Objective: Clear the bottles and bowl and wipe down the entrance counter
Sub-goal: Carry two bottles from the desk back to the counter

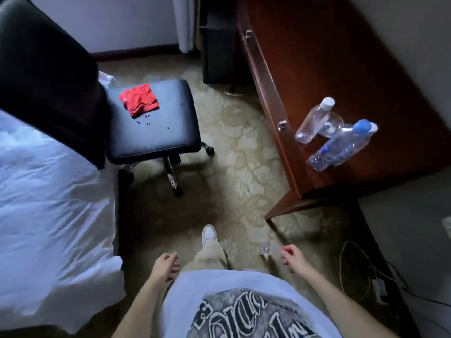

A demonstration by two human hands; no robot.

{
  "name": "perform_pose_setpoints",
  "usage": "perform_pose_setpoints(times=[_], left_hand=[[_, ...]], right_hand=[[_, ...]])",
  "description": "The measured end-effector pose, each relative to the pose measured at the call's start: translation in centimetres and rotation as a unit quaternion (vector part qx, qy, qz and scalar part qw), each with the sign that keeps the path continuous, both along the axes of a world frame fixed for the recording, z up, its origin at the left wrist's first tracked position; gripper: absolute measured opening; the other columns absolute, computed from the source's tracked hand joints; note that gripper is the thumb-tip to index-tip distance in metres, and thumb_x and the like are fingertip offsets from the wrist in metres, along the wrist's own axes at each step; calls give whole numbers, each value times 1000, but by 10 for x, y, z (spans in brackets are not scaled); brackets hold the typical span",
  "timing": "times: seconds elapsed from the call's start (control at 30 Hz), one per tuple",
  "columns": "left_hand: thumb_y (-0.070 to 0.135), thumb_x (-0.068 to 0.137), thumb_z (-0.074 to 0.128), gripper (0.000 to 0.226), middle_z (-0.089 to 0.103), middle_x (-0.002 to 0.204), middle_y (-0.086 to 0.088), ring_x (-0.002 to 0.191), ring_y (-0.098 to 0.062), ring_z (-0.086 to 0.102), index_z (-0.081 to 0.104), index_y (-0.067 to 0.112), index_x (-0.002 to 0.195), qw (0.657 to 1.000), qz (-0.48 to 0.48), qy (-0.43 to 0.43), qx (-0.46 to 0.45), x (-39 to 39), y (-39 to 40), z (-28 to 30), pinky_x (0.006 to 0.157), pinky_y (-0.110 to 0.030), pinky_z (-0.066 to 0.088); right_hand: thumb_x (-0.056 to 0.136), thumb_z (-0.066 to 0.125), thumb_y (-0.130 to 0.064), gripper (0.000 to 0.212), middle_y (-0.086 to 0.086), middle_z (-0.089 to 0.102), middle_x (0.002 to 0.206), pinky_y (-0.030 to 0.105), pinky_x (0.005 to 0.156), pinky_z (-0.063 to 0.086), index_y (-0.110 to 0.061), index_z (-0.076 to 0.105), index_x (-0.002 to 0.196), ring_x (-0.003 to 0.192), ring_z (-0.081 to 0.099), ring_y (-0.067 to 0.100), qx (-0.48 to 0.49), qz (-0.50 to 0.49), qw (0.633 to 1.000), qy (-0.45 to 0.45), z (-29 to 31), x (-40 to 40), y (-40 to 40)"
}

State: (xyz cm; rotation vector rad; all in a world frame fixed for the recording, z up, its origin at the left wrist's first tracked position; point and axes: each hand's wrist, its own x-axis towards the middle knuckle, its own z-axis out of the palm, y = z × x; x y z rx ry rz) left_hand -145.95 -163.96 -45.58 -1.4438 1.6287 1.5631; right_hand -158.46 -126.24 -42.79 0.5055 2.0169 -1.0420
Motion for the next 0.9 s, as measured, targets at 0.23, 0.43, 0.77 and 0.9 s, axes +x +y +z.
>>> perform_pose_setpoints(times=[0.23,0.43,0.77,0.9], left_hand=[[43,89,65,24,72,94,-3,81,-15,64,63,22,101,934,-327,138,-32,-276,-36,77,64,-23,45],[63,55,85,80,59,121,6,106,-7,60,56,32,122,811,-509,287,2,-455,50,113,84,-25,54],[54,54,89,96,46,122,15,116,-5,52,44,32,135,624,-611,487,-18,-562,190,149,93,-31,53],[52,59,85,78,52,111,10,104,-10,53,48,33,125,544,-677,495,-15,-579,209,143,88,-39,51]], right_hand=[[85,71,-14,39,12,59,116,20,79,42,-7,53,119,101,59,20,-11,-292,941,171,41,-85,-30],[66,88,-21,74,-8,49,115,19,85,48,-23,42,124,102,53,-7,17,-459,833,310,71,-174,-46],[55,93,-28,86,-24,48,111,34,100,43,-20,39,122,99,54,-5,95,-559,747,348,87,-250,-54],[56,83,-55,89,-4,56,122,27,103,40,-23,42,128,116,54,12,122,-562,741,348,82,-264,-55]])
